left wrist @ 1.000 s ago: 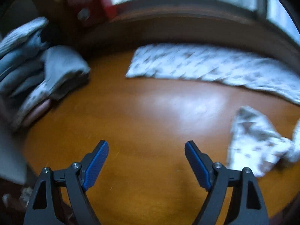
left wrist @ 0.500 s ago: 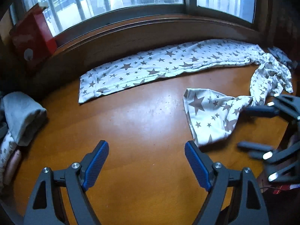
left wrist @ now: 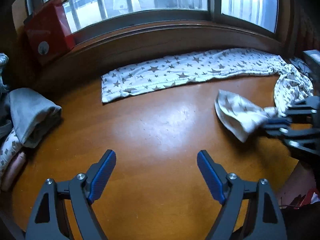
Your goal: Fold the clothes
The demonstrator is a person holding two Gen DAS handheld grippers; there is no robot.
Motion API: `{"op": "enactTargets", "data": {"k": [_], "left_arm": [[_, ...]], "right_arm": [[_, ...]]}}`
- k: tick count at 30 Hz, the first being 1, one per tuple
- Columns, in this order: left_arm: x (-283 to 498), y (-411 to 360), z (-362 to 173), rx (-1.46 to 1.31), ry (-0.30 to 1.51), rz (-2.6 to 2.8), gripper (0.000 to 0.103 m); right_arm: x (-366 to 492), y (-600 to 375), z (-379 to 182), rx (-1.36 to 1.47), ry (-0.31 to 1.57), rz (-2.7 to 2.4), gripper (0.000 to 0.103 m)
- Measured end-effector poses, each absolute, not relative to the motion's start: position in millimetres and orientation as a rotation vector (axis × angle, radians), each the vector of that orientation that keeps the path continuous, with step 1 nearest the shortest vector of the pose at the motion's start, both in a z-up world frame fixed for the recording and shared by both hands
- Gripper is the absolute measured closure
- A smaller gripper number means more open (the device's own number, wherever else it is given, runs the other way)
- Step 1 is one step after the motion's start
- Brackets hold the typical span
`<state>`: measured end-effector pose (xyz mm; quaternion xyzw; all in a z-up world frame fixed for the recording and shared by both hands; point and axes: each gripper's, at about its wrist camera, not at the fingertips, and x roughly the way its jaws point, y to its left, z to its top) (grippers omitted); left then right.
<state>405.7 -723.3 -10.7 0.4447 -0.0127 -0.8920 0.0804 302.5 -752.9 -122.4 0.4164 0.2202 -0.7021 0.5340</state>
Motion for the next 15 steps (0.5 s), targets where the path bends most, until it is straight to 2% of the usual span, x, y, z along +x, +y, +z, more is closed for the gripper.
{"op": "enactTargets", "data": {"k": [6,11,15], "left_arm": [[411.6,-740.2,-2.4,1.283,0.016,-2.657,0.02],[416.8,-755.9,-10.4,1.309,0.079,-2.578,0.02],[430.0,-761.4,-15.9,1.328,0.119,-2.538,0.02]], "right_arm": [[329.5,-752.7,-56.4,0.874,0.431,-1.317,0.094],[300.0,-812.4,-85.8,0.94,0.455,-1.53,0.089],[275.4,-829.3,-99.0,1.046,0.342,-1.66,0.082]]}}
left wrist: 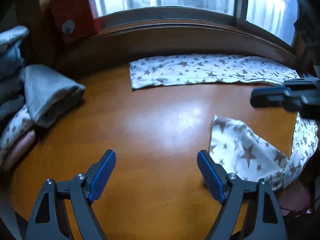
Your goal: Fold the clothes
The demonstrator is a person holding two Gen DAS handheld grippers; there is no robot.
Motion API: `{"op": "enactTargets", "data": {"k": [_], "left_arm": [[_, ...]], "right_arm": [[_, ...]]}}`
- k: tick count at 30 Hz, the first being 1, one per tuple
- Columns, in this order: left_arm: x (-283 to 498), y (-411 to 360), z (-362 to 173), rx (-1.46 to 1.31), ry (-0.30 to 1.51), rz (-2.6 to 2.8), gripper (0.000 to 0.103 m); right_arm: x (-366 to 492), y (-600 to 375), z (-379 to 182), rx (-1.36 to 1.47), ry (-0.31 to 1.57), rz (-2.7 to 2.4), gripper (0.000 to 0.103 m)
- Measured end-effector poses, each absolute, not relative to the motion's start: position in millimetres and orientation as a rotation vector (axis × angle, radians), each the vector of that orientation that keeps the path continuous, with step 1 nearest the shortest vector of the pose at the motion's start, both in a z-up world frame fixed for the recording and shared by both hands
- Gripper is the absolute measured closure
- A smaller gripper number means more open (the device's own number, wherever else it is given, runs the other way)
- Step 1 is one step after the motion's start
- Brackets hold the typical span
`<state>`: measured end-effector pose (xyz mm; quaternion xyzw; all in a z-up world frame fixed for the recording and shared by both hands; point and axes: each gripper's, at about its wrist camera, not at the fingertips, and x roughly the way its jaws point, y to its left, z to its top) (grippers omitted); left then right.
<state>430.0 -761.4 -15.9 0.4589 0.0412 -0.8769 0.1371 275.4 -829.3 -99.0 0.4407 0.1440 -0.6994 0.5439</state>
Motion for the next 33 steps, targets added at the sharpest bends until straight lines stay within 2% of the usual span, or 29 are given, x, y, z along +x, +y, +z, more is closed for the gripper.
{"op": "enactTargets", "data": {"k": [3,7,9,12,18,28,30,32,33], "left_arm": [[432.0,-758.9,-18.8,1.345,0.103,-2.54,0.02],[427.2,-740.0,-17.0,1.357,-0.022,-2.604,0.02],[422.6,-730.0,-15.7,1.361,-0.08,-2.648,0.02],[407.7,-721.4,-16.9,1.395,-0.126,-2.663,0.02],[390.9,-723.1,-16.3,1.403,-0.056,-2.644,0.02],[428.4,-765.6,-20.0,1.354,0.164,-2.468,0.02],[440.2,-772.4,-20.2,1.34,0.191,-2.431,0.02],[451.0,-778.8,-19.8,1.322,0.207,-2.397,0.02],[456.5,-782.1,-19.6,1.313,0.215,-2.38,0.02]], "right_arm": [[276.2,-804.3,-89.1,1.011,0.331,-1.731,0.079],[281.7,-754.3,-81.9,0.998,0.389,-1.78,0.069],[290.3,-729.7,-85.6,1.033,0.465,-1.746,0.061],[313.5,-723.4,-94.0,1.032,0.582,-1.684,0.06],[374.0,-763.0,-131.1,0.951,0.783,-1.546,0.06],[387.6,-810.7,-153.1,0.899,0.825,-1.431,0.06],[389.2,-815.8,-155.6,0.864,0.859,-1.432,0.061],[387.2,-820.4,-153.3,0.865,0.884,-1.434,0.071],[382.5,-823.8,-150.8,0.881,0.887,-1.435,0.092]]}}
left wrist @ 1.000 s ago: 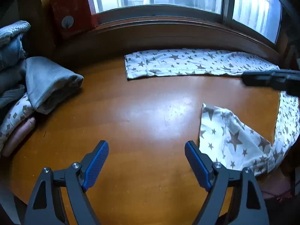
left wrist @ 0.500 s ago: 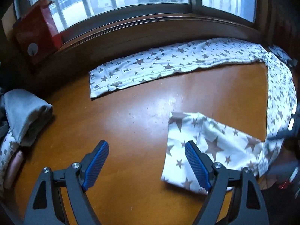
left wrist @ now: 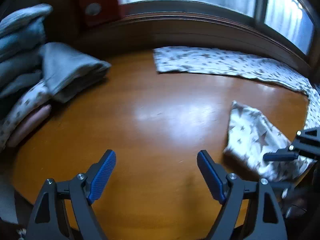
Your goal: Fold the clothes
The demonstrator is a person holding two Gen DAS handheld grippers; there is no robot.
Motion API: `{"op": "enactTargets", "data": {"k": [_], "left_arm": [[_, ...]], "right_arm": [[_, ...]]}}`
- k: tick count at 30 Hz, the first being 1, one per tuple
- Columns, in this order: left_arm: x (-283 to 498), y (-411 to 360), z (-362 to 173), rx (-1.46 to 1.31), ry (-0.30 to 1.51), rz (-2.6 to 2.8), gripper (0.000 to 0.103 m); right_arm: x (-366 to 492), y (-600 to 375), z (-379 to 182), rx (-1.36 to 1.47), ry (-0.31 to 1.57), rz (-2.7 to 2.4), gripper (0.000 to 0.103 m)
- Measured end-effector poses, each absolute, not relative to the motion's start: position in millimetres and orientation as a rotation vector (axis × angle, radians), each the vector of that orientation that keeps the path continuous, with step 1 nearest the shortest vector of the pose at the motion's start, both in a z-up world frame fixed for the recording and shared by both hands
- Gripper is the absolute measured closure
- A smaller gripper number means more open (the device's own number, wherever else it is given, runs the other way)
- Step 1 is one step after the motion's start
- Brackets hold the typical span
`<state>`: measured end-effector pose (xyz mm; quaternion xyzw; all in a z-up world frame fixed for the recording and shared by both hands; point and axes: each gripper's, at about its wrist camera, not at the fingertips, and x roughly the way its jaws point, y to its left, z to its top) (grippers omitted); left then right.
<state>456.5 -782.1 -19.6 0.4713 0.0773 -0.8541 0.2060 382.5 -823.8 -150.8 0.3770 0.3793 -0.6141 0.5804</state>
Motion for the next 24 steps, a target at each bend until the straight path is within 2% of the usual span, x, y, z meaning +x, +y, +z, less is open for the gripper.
{"op": "enactTargets", "data": {"k": [1,4,8,10,14,17,20,22,24], "left_arm": [[461.4,-785.2,-19.0,1.304,0.225,-2.364,0.02],[476.3,-793.3,-16.7,1.282,0.248,-2.324,0.02],[495.4,-805.5,-16.1,1.269,0.272,-2.256,0.02],[500.5,-809.4,-16.1,1.262,0.291,-2.237,0.02],[508.4,-810.9,-15.1,1.256,0.316,-2.212,0.02],[507.1,-801.8,-11.5,1.266,0.286,-2.251,0.02],[500.6,-784.0,-12.0,1.31,0.256,-2.317,0.02],[493.7,-769.5,-14.7,1.342,0.228,-2.357,0.02],[485.1,-755.2,-17.7,1.381,0.204,-2.398,0.02]], "right_arm": [[377.2,-827.5,-148.5,0.904,0.884,-1.433,0.097],[372.2,-828.2,-117.7,0.947,0.748,-1.275,0.098],[382.5,-827.7,-55.5,0.85,0.574,-0.963,0.098],[379.1,-844.7,-44.4,0.806,0.607,-0.974,0.098],[357.1,-904.7,-76.8,0.835,0.771,-1.236,0.098],[339.9,-911.0,-86.8,0.889,0.768,-1.416,0.097],[329.1,-874.7,-76.0,0.923,0.667,-1.386,0.088],[327.8,-841.5,-71.9,0.924,0.666,-1.381,0.074],[335.5,-803.7,-71.6,0.937,0.677,-1.363,0.072]]}}
